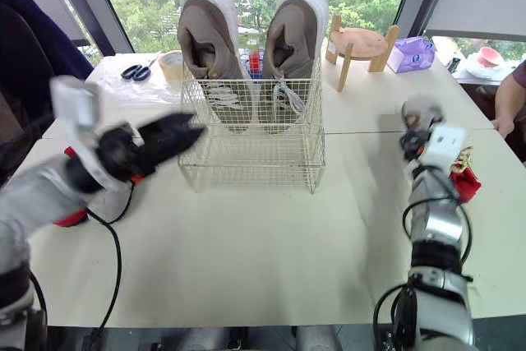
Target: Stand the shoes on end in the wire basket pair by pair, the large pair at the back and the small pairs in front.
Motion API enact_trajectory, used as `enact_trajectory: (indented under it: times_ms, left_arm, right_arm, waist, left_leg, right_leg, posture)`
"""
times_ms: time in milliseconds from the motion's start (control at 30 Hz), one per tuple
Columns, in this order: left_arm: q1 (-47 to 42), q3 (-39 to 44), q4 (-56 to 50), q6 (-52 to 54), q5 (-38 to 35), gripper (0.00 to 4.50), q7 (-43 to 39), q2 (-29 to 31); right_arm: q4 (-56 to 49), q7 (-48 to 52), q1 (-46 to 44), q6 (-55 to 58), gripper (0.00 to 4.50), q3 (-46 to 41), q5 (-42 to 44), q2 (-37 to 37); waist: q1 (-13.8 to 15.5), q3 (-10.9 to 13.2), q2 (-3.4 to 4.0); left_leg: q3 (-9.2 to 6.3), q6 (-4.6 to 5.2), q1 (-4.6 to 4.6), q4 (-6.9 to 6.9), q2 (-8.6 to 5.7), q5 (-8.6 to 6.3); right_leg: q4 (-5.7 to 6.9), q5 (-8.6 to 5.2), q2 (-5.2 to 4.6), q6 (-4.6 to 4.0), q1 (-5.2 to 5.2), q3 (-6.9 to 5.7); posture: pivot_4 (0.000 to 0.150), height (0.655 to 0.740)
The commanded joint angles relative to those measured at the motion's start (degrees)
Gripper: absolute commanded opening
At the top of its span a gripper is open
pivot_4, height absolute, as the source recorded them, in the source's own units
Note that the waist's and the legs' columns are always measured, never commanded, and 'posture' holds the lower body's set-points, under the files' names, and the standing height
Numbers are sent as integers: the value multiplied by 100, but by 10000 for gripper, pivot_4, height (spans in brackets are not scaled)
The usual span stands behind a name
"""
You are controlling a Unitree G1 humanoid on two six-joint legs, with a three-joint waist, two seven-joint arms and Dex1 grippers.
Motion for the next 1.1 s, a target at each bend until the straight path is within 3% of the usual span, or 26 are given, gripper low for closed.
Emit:
enact_trajectory:
  times_ms: [33, 167, 367, 600, 933, 1033, 1100]
  left_arm:
    - [-982, 143, 680, -418, -500, 45000, 239, -97]
    - [-1758, 72, 1216, -478, -848, 45000, 290, -272]
    - [-2683, -79, 1941, -45, -1144, 45000, 51, -159]
    - [-3207, -345, 2733, 750, -929, 45000, -527, 100]
    - [-3785, -557, 3434, 1403, -193, 45000, -1392, -55]
    - [-3880, -573, 3597, 1613, -74, 36839, -1553, -92]
    - [-3939, -539, 3679, 1705, 0, 27361, -1666, -83]
  right_arm:
    - [-713, 963, -1711, -151, 16593, 130, 449, -732]
    - [-1241, 2424, -2633, 300, 16593, 636, 1019, -1060]
    - [-2177, 3888, -2922, 718, 16593, 1445, 1257, -1276]
    - [-2785, 4688, -2773, 656, 16593, 1958, 1217, -1173]
    - [-3212, 5173, -2447, 729, 16593, 2190, 1253, -1011]
    - [-3345, 5204, -2412, 758, 16531, 2217, 1258, -976]
    - [-3392, 5213, -2390, 746, 16531, 2228, 1222, -962]
  waist:
    - [-17, 9, 5]
    - [-17, -14, -41]
    - [-21, 2, -65]
    - [3, 3, -67]
    - [-17, 4, -67]
    - [-11, 4, -67]
    - [-16, 4, -67]
  left_leg:
    - [4, 0, -9, 1, -1, 0]
    - [-12, 15, -10, -36, 22, -10]
    - [-14, 3, -19, -42, 12, -4]
    - [-20, 1, -49, -9, 7, -3]
    - [-21, -6, -61, -8, 8, 1]
    - [-23, -9, -63, -7, 8, 3]
    - [-23, -10, -65, -7, 8, 3]
  right_leg:
    - [6, 1, 0, 1, -14, 2]
    - [2, -1, 29, 3, -32, 2]
    - [-6, -1, 14, 3, -39, 9]
    - [-5, -1, 11, 4, -49, 2]
    - [2, -1, 11, 4, -68, 1]
    - [2, -1, 12, 4, -68, 0]
    - [2, -1, 11, 4, -70, 0]
  posture:
    - [1500, 7400]
    - [1500, 7400]
    - [1500, 7400]
    - [1500, 7400]
    - [1500, 7400]
    - [1500, 7400]
    - [1500, 7400]
